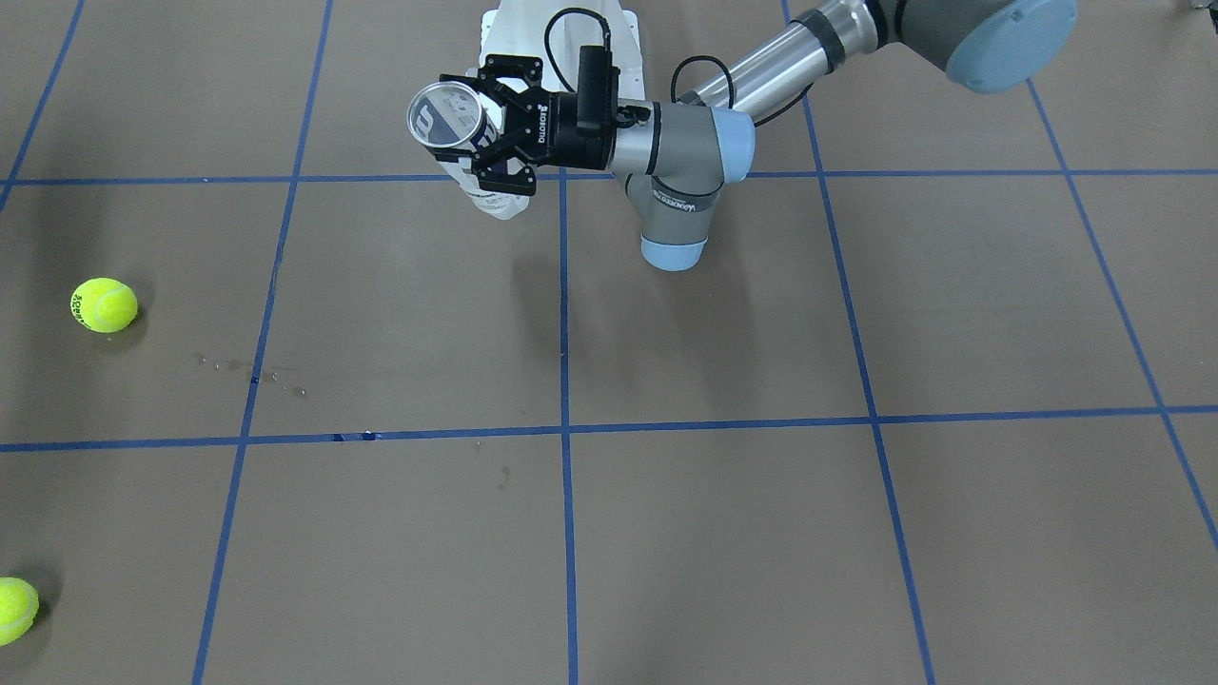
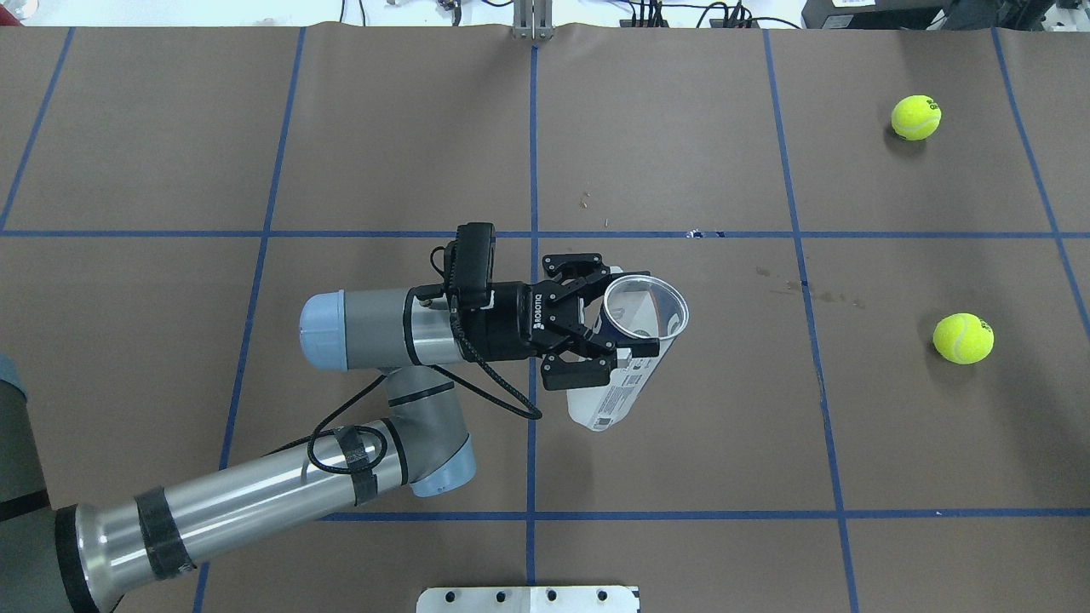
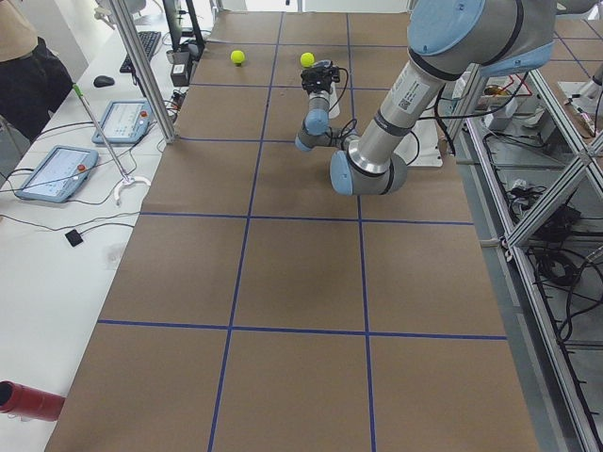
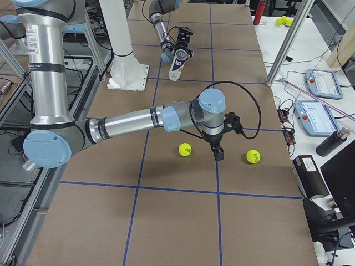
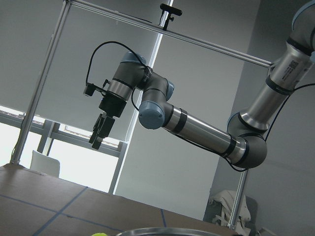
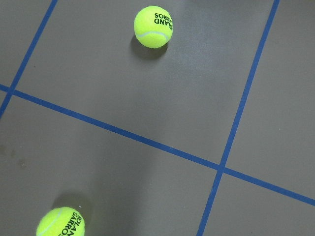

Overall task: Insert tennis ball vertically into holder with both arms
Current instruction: 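Lift the can with the left gripper and rotate it upright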

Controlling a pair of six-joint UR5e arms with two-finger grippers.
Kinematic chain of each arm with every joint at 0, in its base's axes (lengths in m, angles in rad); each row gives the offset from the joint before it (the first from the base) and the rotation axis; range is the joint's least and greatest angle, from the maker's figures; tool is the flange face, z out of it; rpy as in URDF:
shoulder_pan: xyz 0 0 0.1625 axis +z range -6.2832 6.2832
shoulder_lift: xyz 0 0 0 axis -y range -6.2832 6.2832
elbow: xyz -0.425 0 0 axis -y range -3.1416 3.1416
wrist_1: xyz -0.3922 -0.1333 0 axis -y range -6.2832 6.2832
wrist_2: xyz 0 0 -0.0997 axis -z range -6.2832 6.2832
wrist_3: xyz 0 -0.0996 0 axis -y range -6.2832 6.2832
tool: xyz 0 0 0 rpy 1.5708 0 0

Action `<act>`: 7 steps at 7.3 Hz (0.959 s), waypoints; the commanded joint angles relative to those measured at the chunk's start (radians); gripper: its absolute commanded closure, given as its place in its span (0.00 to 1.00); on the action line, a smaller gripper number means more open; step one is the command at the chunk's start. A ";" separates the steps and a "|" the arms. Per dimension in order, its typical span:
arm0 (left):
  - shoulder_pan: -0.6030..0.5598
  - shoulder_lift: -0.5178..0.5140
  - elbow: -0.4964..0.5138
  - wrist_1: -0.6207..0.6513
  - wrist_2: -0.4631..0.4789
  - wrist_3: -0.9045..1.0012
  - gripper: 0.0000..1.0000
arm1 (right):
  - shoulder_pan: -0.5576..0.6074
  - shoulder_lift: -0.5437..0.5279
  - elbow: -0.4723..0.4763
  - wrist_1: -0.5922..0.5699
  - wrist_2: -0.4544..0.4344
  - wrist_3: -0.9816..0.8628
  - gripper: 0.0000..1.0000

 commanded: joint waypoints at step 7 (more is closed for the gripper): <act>-0.063 0.006 0.133 -0.058 0.325 0.010 0.39 | 0.000 0.012 0.001 0.006 -0.002 0.009 0.01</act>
